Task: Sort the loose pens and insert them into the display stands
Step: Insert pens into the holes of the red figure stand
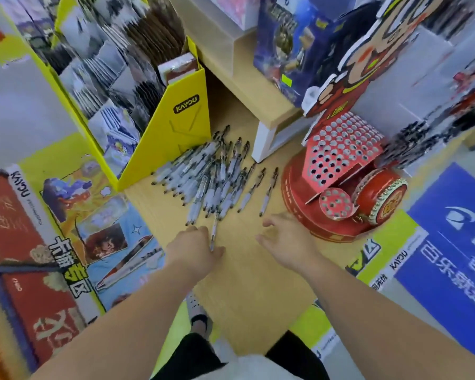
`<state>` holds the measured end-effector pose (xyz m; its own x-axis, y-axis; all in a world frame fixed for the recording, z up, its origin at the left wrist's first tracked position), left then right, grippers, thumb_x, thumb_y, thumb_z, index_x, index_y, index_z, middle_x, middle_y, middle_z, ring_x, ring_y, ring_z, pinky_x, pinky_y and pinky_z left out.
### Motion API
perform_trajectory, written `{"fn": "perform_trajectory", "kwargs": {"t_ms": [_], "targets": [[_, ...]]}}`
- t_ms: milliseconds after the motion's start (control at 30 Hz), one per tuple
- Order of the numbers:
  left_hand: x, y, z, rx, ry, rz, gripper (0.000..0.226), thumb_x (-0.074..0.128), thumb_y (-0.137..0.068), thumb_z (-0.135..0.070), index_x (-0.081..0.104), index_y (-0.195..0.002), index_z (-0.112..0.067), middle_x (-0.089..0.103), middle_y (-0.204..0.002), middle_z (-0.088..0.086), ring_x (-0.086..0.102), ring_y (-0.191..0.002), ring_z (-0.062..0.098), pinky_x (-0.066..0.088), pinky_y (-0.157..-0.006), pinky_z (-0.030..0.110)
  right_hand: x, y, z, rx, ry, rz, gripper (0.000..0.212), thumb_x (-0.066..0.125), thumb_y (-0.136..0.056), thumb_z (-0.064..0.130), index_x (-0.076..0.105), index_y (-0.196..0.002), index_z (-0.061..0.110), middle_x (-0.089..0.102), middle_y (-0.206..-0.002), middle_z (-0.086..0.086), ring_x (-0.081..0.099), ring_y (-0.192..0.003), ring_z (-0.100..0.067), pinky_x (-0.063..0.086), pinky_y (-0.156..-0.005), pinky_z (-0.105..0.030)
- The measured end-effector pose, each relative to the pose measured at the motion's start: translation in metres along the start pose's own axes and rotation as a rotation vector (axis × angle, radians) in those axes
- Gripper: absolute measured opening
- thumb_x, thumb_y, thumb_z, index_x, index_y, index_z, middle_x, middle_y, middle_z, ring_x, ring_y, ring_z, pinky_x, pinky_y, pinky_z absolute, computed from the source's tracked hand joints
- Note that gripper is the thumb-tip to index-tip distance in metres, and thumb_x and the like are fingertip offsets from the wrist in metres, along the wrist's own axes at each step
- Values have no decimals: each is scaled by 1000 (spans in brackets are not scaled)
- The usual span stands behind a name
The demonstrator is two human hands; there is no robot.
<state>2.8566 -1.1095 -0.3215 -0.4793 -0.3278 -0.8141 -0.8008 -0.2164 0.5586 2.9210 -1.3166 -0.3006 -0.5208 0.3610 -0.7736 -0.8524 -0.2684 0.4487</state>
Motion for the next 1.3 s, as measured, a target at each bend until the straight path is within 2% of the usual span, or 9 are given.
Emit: {"fn": "perform_trajectory", "kwargs": {"t_ms": [200, 400, 500, 667, 800, 933, 1067, 1200, 1300], "targets": [[7, -24, 1, 157, 24, 33, 23, 51, -96, -34, 51, -81, -17, 53, -80, 1, 54, -70, 20, 50, -60, 32, 14, -7, -7, 174, -44, -87, 38, 71, -87, 44, 65, -119, 24, 55, -122, -1, 58, -109, -22, 45, -92, -32], [-11, -31, 22, 126, 153, -14, 15, 59, -88, -26, 55, -78, -15, 57, -71, 2, 54, -62, 20, 39, -50, 27, 15, -12, -7, 253, -141, -219, 38, 68, -88, 34, 63, -123, 20, 52, -124, -2, 58, -107, -22, 47, -90, -32], [-29, -35, 41, 116, 267, -81, 10, 62, -87, -19, 59, -81, -12, 58, -68, 2, 55, -61, 22, 36, -48, 27, 10, -22, -1, 246, -183, -308, 47, 67, -90, 35, 58, -132, 16, 51, -129, -4, 56, -115, -22, 41, -94, -27], [-48, -52, 54, 170, 339, -213, 9, 65, -86, -8, 60, -79, -5, 58, -65, 6, 55, -58, 24, 34, -48, 27, 11, -51, 6, 296, -193, -366, 71, 65, -91, 46, 43, -148, 10, 51, -139, -13, 49, -128, -29, 41, -105, -36], [-47, -56, 54, 286, 343, -223, 10, 66, -89, -8, 58, -83, -6, 54, -69, 0, 48, -57, 13, 30, -49, 24, 10, -72, 12, 340, -217, -402, 83, 70, -81, 60, 48, -142, 8, 55, -130, -13, 55, -118, -28, 49, -97, -37], [-41, -41, 71, 293, 387, -193, 10, 62, -97, -15, 52, -96, -11, 54, -65, 0, 49, -54, 15, 26, -47, 28, 13, -88, 20, 355, -185, -393, 88, 75, -70, 68, 54, -133, 10, 56, -127, -9, 57, -114, -27, 51, -93, -36], [-48, -37, 73, 236, 487, -213, 10, 54, -102, -19, 46, -100, -15, 54, -69, -2, 50, -58, 13, 27, -48, 30, 16, -92, 22, 390, -219, -381, 96, 84, -65, 61, 50, -139, 11, 51, -135, -9, 57, -116, -27, 53, -93, -38], [-51, -56, 57, 153, 553, -234, 8, 52, -103, -20, 47, -102, -13, 56, -81, 1, 53, -70, 14, 34, -54, 33, 15, -95, 24, 394, -263, -391, 81, 89, -63, 52, 56, -126, 12, 53, -123, -6, 59, -104, -22, 47, -77, -29], [-50, -69, 43, 102, 591, -271, 6, 53, -101, -18, 52, -99, -13, 55, -80, -3, 53, -70, 13, 36, -55, 31, 18, -97, 24, 395, -314, -384, 80, 89, -65, 46, 55, -128, 10, 52, -122, -7, 57, -102, -20, 42, -74, -26]]}}
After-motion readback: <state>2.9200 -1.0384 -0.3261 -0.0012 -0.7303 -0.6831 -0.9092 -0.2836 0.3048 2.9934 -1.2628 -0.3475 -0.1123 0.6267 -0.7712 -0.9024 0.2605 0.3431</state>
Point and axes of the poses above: each hand's wrist, its own y-axis away from the middle knuckle, its own x-axis out of the palm, z = x × y, the point moved 9 cm from there along -y, towards the middle knuckle
